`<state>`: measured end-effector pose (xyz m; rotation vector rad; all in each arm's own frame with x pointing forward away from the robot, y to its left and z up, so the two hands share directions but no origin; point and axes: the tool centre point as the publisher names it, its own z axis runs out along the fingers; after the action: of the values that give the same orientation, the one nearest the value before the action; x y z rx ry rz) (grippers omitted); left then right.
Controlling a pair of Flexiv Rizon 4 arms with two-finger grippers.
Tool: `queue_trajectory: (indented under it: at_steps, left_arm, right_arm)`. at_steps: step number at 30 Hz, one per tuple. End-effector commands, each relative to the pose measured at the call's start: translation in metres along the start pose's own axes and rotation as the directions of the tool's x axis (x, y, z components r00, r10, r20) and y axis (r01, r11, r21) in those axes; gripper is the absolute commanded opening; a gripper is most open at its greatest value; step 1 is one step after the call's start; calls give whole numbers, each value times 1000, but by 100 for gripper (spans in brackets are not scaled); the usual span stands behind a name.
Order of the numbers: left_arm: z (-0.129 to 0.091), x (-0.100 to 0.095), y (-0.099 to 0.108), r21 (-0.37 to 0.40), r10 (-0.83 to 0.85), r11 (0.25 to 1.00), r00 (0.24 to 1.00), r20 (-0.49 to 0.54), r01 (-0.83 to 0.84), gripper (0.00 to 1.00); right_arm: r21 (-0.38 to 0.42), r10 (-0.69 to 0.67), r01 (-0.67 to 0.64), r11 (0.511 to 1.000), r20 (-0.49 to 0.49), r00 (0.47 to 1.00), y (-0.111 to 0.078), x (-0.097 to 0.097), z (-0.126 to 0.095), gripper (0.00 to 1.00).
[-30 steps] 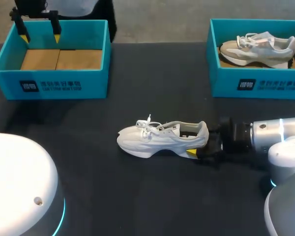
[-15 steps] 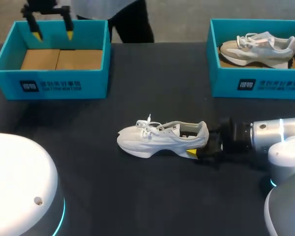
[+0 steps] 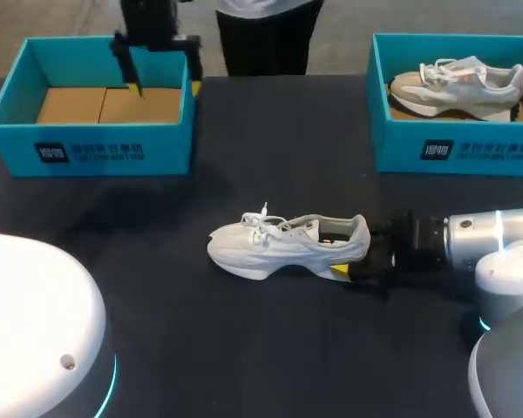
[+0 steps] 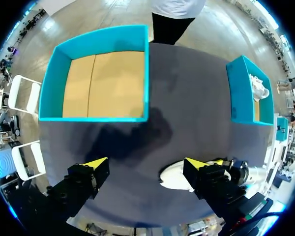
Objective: Take the shoe out of the shoebox, open the shoe tongue, remove and reinsert the insole, then place the shoe into the shoebox
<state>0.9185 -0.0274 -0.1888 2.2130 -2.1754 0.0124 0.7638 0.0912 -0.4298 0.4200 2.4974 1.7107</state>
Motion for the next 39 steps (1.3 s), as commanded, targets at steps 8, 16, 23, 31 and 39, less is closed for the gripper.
queue_trajectory:
  at_steps: [8,16,23,31,39]
  left_arm:
    - [6,66,32,-26,41,999,999,-4,-42,100]
    - [12,85,45,-81,84,993,996,8,-83,100]
    - [12,85,45,-81,84,993,996,8,-83,100]
    - [13,104,56,-105,99,990,995,-10,-99,100]
    - [25,155,90,-107,179,979,984,21,-176,100]
  right_arm:
    - [4,1,-1,1000,1,1000,-1,-1,2,0]
    - [4,1,-1,1000,1,1000,-1,-1,2,0]
    - [4,1,-1,1000,1,1000,-1,-1,2,0]
    - [4,1,-1,1000,1,1000,-1,-1,2,0]
    - [4,1,-1,1000,1,1000,-1,-1,2,0]
